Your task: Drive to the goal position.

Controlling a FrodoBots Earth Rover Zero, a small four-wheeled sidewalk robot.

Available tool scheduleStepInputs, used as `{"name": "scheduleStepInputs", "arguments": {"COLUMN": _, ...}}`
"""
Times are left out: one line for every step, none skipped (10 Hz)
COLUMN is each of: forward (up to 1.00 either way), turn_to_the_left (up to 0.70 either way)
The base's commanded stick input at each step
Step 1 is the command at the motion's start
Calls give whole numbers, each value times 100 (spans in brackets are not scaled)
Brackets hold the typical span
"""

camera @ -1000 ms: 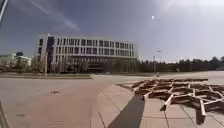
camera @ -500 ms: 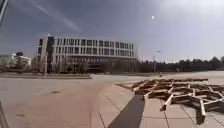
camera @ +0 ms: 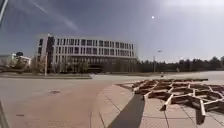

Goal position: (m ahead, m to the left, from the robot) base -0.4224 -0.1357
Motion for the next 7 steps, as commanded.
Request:
{"name": "scheduleStepInputs", "arguments": {"forward": 5, "turn_to_the_left": 0}}
{"name": "scheduleStepInputs", "arguments": {"forward": 5, "turn_to_the_left": 0}}
{"name": "scheduleStepInputs", "arguments": {"forward": 5, "turn_to_the_left": 0}}
{"name": "scheduleStepInputs", "arguments": {"forward": 4, "turn_to_the_left": 0}}
{"name": "scheduleStepInputs", "arguments": {"forward": 4, "turn_to_the_left": 0}}
{"name": "scheduleStepInputs", "arguments": {"forward": 4, "turn_to_the_left": 0}}
{"name": "scheduleStepInputs", "arguments": {"forward": 5, "turn_to_the_left": 0}}
